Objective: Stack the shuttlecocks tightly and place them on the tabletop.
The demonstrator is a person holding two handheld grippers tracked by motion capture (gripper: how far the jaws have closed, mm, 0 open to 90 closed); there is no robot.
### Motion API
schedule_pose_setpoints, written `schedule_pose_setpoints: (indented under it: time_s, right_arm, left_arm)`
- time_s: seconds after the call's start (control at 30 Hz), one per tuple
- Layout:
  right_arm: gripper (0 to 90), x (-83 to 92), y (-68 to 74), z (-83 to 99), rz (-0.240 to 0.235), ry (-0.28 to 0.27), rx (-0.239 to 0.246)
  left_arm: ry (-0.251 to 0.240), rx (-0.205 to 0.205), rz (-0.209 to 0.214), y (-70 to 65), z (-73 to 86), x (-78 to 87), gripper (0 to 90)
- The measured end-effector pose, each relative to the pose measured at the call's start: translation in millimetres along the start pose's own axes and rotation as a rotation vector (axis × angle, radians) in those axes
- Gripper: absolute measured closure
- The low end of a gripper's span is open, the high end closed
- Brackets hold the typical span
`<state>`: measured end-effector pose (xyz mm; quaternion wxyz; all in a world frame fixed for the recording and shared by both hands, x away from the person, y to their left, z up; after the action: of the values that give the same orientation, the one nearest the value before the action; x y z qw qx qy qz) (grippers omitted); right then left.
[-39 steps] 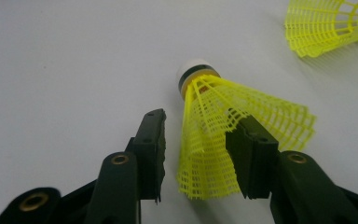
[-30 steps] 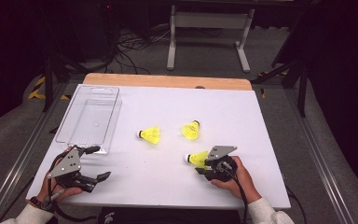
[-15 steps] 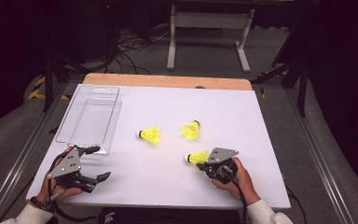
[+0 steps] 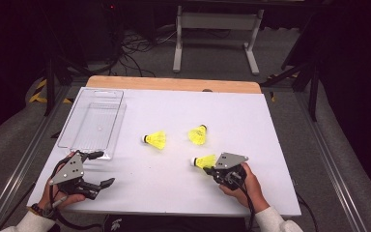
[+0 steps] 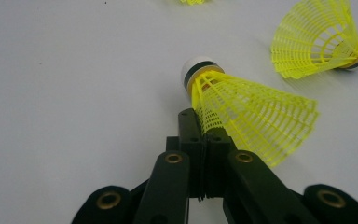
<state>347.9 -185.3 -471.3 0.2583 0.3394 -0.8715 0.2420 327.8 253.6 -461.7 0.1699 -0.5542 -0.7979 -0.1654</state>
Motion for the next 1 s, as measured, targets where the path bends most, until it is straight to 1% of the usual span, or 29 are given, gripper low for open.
schedule_pose_setpoints:
  time_s: [0.1,0.27,0.47,0.6,0.63,0.8,0.97,1.0]
  right_arm:
    - [89.5,1.8,-0.6,-1.1,0.012,-0.014,-0.003]
    - [89.6,2.8,-0.6,-2.4,0.016,-0.032,0.001]
    - [89.6,3.6,-1.1,-8.1,0.023,-0.06,-0.003]
    - [89.6,2.7,-0.5,-12.2,0.023,-0.07,0.001]
    - [89.6,2.4,-0.2,-13.3,0.023,-0.073,0.0]
    - [89.6,0.4,1.0,-18.5,0.024,-0.084,0.012]
    - [89.6,-0.7,1.2,-21.7,0.026,-0.093,0.01]
    - [89.6,-0.7,1.2,-21.7,0.026,-0.093,0.01]
  left_arm:
    - [0.003,0.0,0.0,-0.3,-0.1,0.2,9.3]
    - [0.002,-0.001,-0.001,-0.1,0.0,0.7,9.2]
    - [-0.002,-0.006,-0.005,1.1,0.2,2.1,9.1]
    - [-0.004,-0.005,-0.004,1.3,0.2,2.1,9.1]
    - [-0.007,0.0,-0.002,1.1,0.3,2.0,9.1]
    - [-0.007,-0.004,-0.002,1.4,0.3,2.4,9.0]
    - [-0.008,-0.001,-0.001,1.3,0.3,2.0,9.0]
    - [-0.005,-0.006,-0.002,1.5,0.1,2.1,9.0]
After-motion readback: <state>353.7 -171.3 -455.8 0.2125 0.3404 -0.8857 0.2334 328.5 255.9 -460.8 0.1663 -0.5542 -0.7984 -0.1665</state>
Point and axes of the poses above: each handheld gripper's, and its own axes: x roughly backward along the jaws, z roughly out of its underside, y roughly to its left, the point moved 2 cm from there along -x, roughly forward along the jaws, and after that the axes turned 11 degrees about z, right-handed, at the moved point
